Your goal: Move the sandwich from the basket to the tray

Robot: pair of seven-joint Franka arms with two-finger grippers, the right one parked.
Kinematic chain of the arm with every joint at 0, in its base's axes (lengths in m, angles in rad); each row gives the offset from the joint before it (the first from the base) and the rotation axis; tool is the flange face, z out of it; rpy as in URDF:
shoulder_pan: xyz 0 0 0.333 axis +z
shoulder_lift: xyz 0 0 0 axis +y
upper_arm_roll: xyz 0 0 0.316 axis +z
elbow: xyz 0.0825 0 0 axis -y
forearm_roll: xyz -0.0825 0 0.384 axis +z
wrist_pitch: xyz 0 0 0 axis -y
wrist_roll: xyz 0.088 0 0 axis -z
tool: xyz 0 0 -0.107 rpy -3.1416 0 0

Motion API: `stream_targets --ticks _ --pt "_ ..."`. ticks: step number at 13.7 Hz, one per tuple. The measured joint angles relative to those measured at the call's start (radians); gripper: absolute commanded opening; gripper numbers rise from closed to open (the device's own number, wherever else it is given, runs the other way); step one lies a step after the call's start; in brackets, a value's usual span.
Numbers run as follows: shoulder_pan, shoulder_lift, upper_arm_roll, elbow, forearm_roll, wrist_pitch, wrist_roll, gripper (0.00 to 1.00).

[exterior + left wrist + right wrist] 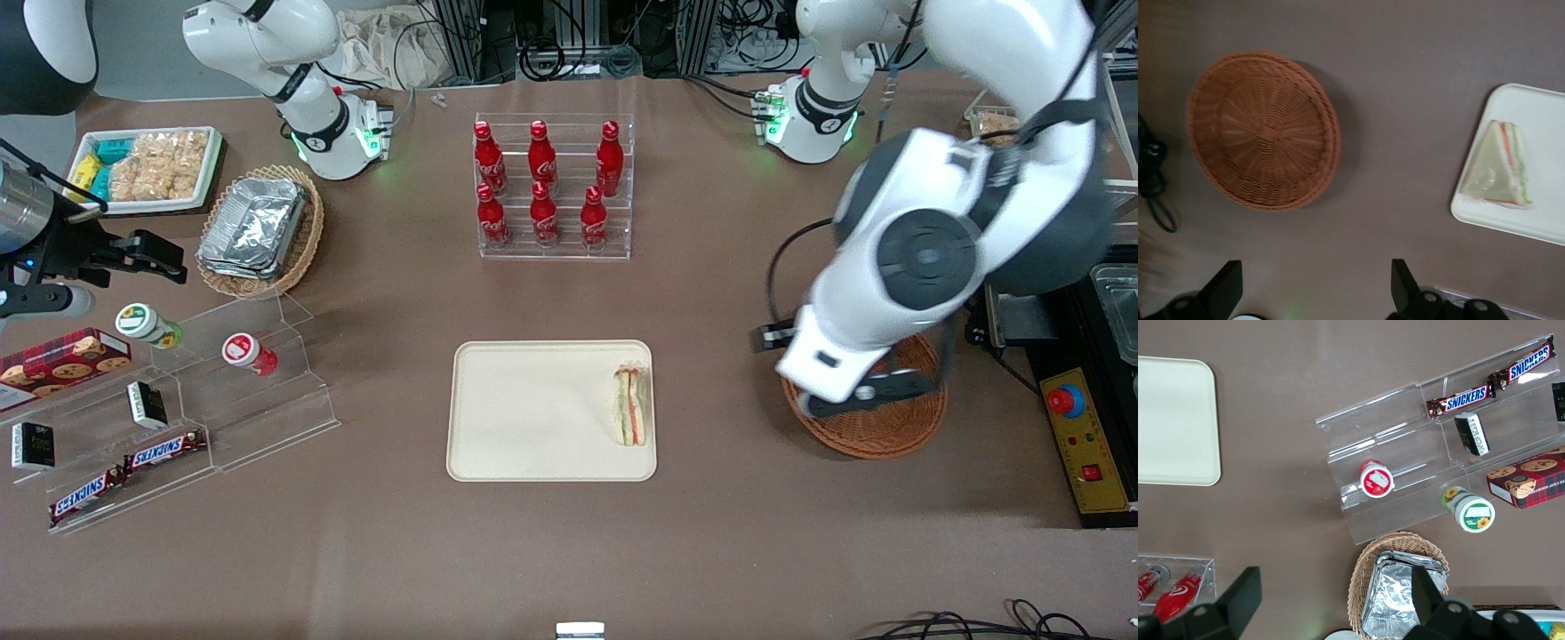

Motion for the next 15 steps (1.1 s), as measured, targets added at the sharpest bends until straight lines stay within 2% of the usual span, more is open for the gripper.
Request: stream_targets --ticks 7,9,11,13,15 --pt "0.158 -0.102 0.001 -0.083 -0.007 -0.017 0.270 1.00" --pt "0.199 -0.131 0.013 -0.110 -0.039 -0.017 0.357 1.00" --pt "0.184 -0.166 0.116 -0.127 -0.098 -0.017 0.464 1.00" --pt "0.124 -0.206 0.278 -0.151 -0.165 -0.015 0.575 1.00" --pt "0.067 -0.233 0.393 -0.182 -0.193 0.005 0.627 1.00"
